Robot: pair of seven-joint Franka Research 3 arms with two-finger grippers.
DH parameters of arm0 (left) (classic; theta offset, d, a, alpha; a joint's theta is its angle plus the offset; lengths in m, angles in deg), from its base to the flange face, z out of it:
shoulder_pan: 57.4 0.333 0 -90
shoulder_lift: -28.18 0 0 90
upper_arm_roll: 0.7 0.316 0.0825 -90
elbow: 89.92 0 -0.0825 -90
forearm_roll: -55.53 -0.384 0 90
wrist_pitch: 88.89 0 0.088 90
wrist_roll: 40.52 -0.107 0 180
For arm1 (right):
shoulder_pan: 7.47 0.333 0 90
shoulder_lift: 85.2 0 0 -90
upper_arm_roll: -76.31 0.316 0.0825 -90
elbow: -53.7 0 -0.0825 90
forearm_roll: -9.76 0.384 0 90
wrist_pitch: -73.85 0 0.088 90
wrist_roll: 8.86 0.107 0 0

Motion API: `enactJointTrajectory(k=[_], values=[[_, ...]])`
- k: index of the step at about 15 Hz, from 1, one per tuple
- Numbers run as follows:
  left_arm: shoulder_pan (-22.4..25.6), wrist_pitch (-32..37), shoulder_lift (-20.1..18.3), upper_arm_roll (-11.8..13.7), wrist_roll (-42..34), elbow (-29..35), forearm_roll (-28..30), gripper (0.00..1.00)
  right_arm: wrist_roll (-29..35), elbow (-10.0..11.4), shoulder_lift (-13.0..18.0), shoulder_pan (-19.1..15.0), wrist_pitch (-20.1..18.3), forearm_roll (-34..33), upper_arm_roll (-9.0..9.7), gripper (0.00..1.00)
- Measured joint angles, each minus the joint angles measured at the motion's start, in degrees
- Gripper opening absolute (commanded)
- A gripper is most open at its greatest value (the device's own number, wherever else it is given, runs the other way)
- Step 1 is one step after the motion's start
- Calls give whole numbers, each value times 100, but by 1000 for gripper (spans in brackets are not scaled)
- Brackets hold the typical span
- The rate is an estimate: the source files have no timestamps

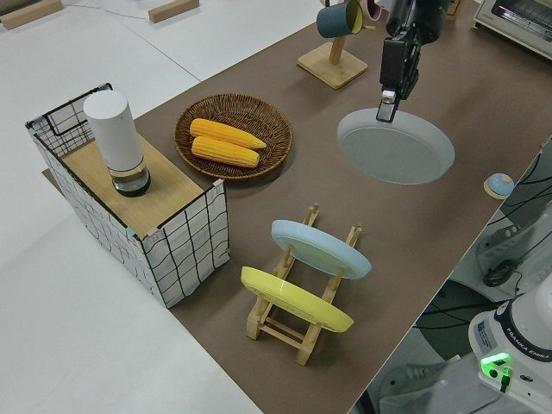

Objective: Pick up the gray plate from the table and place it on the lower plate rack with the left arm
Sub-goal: 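Lift the gray plate and carry it toward the wooden rack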

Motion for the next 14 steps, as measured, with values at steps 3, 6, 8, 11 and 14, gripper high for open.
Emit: enactJointTrajectory(k=[3, 6, 8, 11, 14], values=[[0, 12, 56, -5, 106, 35, -123, 0, 0, 0, 0, 0, 0, 0, 0, 983], [-1, 11, 144, -45, 397, 172, -158, 0, 0, 0, 0, 0, 0, 0, 0, 983], [-5, -6, 188, -107, 588, 337, -167, 0, 0, 0, 0, 0, 0, 0, 0, 983], [-10, -98, 246, -135, 922, 584, -179, 0, 0, 0, 0, 0, 0, 0, 0, 983], [-10, -379, 291, -135, 1351, 907, -188, 0, 0, 0, 0, 0, 0, 0, 0, 983]])
